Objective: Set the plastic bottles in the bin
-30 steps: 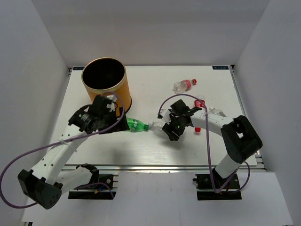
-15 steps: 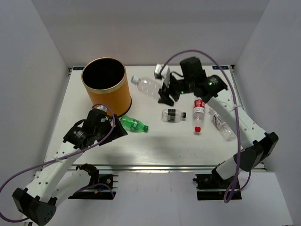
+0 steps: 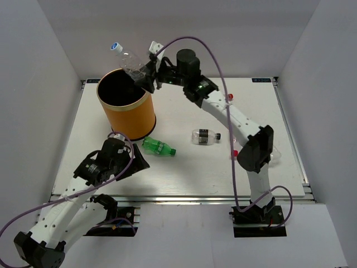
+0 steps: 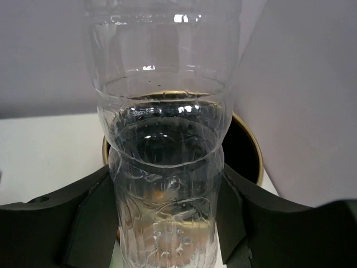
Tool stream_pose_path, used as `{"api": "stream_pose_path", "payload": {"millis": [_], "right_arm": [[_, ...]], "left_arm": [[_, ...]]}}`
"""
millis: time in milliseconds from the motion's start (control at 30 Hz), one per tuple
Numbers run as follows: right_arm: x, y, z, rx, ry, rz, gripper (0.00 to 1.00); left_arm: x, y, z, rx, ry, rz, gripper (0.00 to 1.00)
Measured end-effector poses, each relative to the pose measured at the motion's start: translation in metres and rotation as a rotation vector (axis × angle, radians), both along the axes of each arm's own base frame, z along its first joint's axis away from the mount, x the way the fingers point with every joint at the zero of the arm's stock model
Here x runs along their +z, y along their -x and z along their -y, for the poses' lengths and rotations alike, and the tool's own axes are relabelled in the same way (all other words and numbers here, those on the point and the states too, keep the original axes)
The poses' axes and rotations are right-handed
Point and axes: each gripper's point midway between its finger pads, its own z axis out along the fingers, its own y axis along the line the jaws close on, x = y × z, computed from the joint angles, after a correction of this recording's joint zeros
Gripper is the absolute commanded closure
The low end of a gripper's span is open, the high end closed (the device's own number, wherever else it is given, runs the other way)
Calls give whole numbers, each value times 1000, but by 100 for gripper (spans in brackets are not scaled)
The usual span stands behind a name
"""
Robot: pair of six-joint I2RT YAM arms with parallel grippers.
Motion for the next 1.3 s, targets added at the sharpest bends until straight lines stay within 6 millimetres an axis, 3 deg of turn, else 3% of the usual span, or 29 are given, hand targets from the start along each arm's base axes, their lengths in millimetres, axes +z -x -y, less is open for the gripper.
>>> {"api": "stream_pose_path", "payload": {"millis": [167, 233, 267, 367, 567, 767, 867, 900, 933, 967, 1033, 1133, 1200, 1300], "right_arm": [[-11, -10, -46, 58, -120, 1, 99], [-15, -15, -59, 67, -154, 0, 65], [-18, -16, -63, 71, -168, -6, 37], [-33, -20, -73, 76, -179, -36, 12], [-47, -31, -80, 38, -187, -58, 10], [-20, -46, -60, -50, -207, -24, 10], [11, -58, -20, -149, -207, -12, 63], [24, -63, 2, -192, -205, -6, 90], [36, -65, 27, -234, -201, -3, 92], [47, -67, 58, -285, -196, -12, 88], [67, -67, 126, -398, -192, 0, 62], [68, -56, 220, -565, -157, 8, 30], [48, -33, 256, -621, -107, -13, 25], [7, 0, 277, -626, -33, -71, 25]], "left_arm": [[-12, 6, 1, 16, 28, -14, 0], [-13, 6, 3, 19, 43, -11, 0], [-13, 5, 4, 20, 54, -8, 0], [-13, 2, 9, 20, 77, -7, 0], [-18, -15, 17, 51, 75, -35, 0], [-11, -47, 28, 125, 88, -12, 0], [-10, -67, 38, 152, 84, -8, 0], [-11, -72, 42, 161, 85, -8, 0], [-12, -77, 47, 170, 86, -10, 0], [-14, -80, 51, 178, 81, -20, 0], [-18, -86, 59, 204, 68, -33, 0], [-22, -95, 69, 254, 33, -42, 0], [-24, -101, 73, 295, 4, -34, 0], [-24, -109, 84, 325, -48, -14, 0]]}}
